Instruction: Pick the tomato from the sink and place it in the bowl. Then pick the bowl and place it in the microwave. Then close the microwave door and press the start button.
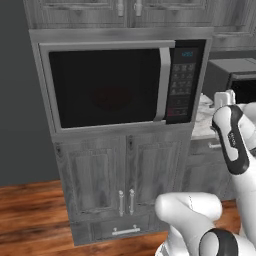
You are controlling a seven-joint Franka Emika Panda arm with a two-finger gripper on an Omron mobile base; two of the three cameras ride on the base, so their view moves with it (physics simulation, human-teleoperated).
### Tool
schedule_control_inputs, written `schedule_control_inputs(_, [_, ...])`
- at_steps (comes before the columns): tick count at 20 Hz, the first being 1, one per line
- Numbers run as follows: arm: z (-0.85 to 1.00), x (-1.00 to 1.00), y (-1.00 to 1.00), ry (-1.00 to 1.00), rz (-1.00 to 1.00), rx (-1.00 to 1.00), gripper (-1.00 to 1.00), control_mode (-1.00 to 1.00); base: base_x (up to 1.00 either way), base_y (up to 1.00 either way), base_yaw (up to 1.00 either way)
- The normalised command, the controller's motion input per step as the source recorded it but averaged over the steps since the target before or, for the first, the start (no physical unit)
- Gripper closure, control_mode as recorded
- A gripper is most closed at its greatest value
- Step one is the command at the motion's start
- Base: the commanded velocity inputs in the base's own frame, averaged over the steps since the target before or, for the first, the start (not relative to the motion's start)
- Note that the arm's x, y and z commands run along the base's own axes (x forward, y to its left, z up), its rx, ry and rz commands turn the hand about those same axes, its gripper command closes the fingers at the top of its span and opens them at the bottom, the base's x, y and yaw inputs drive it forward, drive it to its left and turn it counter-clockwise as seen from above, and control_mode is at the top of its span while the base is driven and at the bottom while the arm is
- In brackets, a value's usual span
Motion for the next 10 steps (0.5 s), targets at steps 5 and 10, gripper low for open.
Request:
schedule_control_inputs(5, [-0.18,0.33,0.37,-0.1,-0.31,-0.02,1.0,-1.0,0.0,0.0,0.0])
schedule_control_inputs(10, [-0.27,0.16,0.12,-0.13,-0.16,0.0,1.0,-1.0,0.0,0.0,0.0])
